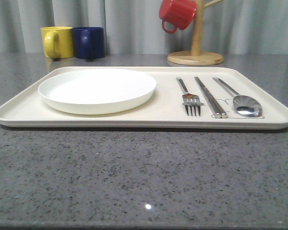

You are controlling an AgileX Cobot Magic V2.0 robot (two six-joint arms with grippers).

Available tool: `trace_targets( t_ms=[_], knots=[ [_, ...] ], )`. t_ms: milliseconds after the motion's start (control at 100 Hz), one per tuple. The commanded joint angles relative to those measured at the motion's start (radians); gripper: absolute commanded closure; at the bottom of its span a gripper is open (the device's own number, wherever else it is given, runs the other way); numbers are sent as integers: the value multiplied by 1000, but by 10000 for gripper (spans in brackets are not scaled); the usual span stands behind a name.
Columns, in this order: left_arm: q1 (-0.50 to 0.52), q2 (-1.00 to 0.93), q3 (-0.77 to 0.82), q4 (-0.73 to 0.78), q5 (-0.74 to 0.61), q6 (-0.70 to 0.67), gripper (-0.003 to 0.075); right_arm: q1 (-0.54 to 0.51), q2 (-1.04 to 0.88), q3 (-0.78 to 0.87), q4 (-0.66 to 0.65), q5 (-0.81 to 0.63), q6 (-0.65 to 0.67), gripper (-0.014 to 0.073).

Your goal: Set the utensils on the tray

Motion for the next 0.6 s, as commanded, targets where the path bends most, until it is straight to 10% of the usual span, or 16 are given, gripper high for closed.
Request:
trace_targets(
  t_ms=[0, 590],
  knots=[
    [-8, 6, -29, -4, -69, -4, 738, -11, 0, -5, -30, -121, -10, 662],
    [-8, 6, -29, -4, -69, -4, 738, -129, -380, 423, 121, -489, -131, 662]
  ],
)
